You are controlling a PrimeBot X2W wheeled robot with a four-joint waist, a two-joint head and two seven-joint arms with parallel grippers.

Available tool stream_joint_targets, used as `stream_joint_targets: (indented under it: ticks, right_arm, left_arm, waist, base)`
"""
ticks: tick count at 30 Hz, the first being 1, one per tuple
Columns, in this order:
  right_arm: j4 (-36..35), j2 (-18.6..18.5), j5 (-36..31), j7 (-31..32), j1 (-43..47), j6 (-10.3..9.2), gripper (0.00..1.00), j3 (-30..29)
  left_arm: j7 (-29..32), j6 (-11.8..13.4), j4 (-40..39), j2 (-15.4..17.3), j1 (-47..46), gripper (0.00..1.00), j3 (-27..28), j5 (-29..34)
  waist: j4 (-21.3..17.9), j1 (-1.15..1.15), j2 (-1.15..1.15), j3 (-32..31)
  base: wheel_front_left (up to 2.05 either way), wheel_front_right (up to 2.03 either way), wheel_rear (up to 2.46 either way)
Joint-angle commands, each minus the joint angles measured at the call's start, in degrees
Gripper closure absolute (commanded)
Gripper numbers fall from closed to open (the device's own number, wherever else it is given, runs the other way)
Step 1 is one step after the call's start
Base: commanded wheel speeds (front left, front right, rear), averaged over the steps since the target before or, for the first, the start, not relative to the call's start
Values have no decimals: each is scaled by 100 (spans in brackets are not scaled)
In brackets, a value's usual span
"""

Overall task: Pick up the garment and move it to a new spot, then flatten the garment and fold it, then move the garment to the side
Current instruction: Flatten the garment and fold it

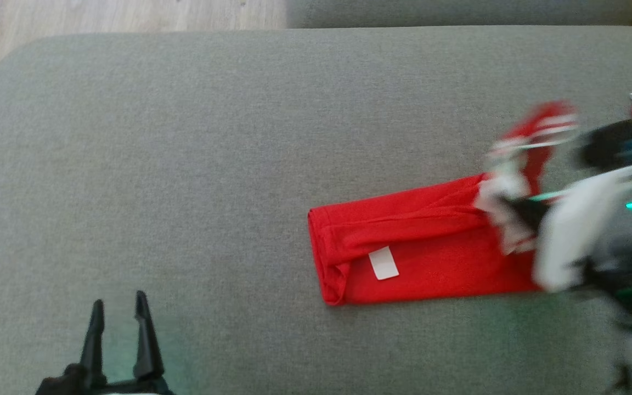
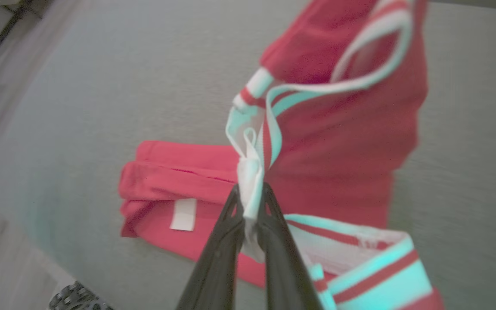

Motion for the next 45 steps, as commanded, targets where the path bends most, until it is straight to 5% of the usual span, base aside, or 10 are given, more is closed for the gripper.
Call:
stream_joint_targets:
  ticks: [1, 6, 17, 18, 20, 25, 29, 39, 45]
  right_arm:
    - [-171, 79, 23, -60, -136, -4, 100, 260]
    - [640, 899, -121, -776, -140, -4, 100, 1227]
    - [2145, 1088, 189, -2344, -346, -4, 100, 2110]
    - [2209, 1088, 328, -2492, -373, -4, 75, 2158]
    - [2311, 1089, 783, -2795, -395, -4, 0, 2230]
    - [2251, 1089, 1876, -3666, -482, -4, 0, 2462]
    - [2022, 1090, 1964, -4441, -379, -4, 0, 2246]
    - [1612, 761, -713, -5807, 524, -4, 0, 994]
    - [2092, 492, -2129, -6989, 1193, -4, 0, 398]
  left_arm:
    - [-54, 26, -140, -7, -160, 0, 102, 2]
    - [-54, 28, -82, -8, -325, 0, -146, 9]
    - [-54, 118, 40, -8, -293, 0, -383, -59]
    - [-54, 124, 51, -8, -287, 0, -379, -55]
    - [-54, 130, 68, -8, -270, 0, -363, -36]
    - [-54, 115, 88, -8, -211, 0, -275, 53]
    - [-54, 94, 51, -8, -178, 0, -208, 112]
    - [-55, -28, -48, -8, -148, 0, -95, 326]
    - [-55, -20, -22, -8, -80, 0, -40, 452]
  waist:
    - [27, 0, 0, 21]
    - [213, 0, 0, 84]
    - [400, 0, 0, 62]
    - [387, 0, 0, 49]
    - [349, 0, 0, 18]
    - [159, 0, 0, -103]
    - [4, 0, 0, -233]
    - [-295, 0, 0, -526]
    - [-341, 0, 0, -816]
  base:
    - [0, 0, 0]
    - [0, 0, 0]
    - [0, 0, 0]
    - [0, 0, 0]
    - [0, 0, 0]
    - [0, 0, 0]
    - [0, 0, 0]
    - [0, 0, 0]
    - [0, 0, 0]
